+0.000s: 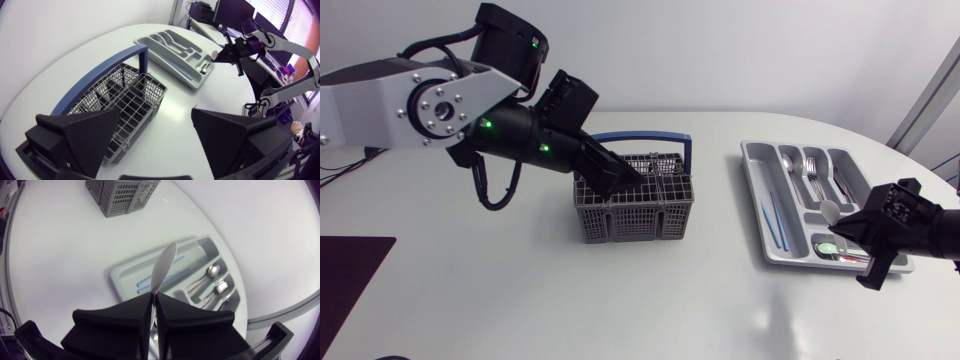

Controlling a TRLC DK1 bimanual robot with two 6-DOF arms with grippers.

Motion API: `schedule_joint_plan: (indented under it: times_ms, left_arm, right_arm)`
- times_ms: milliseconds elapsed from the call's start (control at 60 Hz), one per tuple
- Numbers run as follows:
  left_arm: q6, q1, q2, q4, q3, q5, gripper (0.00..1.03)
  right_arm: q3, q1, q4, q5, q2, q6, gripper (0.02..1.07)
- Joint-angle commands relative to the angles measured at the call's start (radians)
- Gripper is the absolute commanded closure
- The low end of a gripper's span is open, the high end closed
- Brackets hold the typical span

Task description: Unload the cutlery basket into the drawer organizer.

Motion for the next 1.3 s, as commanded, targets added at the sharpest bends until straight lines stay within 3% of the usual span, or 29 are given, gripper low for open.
schedule_joint_plan:
  times_ms: [0,233,650,783,867,933,967,1117,1283]
  left_arm:
    - [-0.024,0.025,0.013,0.002,-0.030,-0.010,0.05]
    - [-0.024,0.056,0.008,0.001,-0.040,-0.010,0.05]
    - [-0.013,0.080,-0.017,0.001,-0.059,-0.010,0.05]
    - [-0.013,0.082,-0.029,0.001,-0.062,-0.010,0.05]
    - [-0.014,0.082,-0.032,0.001,-0.063,-0.010,0.05]
    - [-0.016,0.082,-0.032,0.001,-0.063,-0.010,0.05]
    - [-0.016,0.080,-0.032,0.001,-0.065,-0.010,0.05]
    - [-0.016,0.093,-0.040,-0.002,-0.066,-0.010,0.05]
    - [-0.010,0.146,-0.064,-0.005,-0.074,-0.010,0.05]
  right_arm:
    - [-0.056,-0.054,0.072,0.024,0.022,-0.076,0.99]
    - [-0.104,-0.143,0.267,0.090,0.146,-0.138,0.99]
    - [-0.196,-0.107,0.543,0.274,0.286,-0.155,0.95]
    - [-0.202,-0.107,0.575,0.289,0.295,-0.155,0.69]
    - [-0.202,-0.107,0.575,0.294,0.294,-0.155,0.46]
    - [-0.204,-0.107,0.577,0.303,0.294,-0.155,0.22]
    - [-0.204,-0.107,0.577,0.304,0.291,-0.155,0.16]
    - [-0.188,-0.117,0.541,0.283,0.212,-0.132,0.11]
    - [-0.105,-0.072,0.354,0.223,0.076,0.007,0.09]
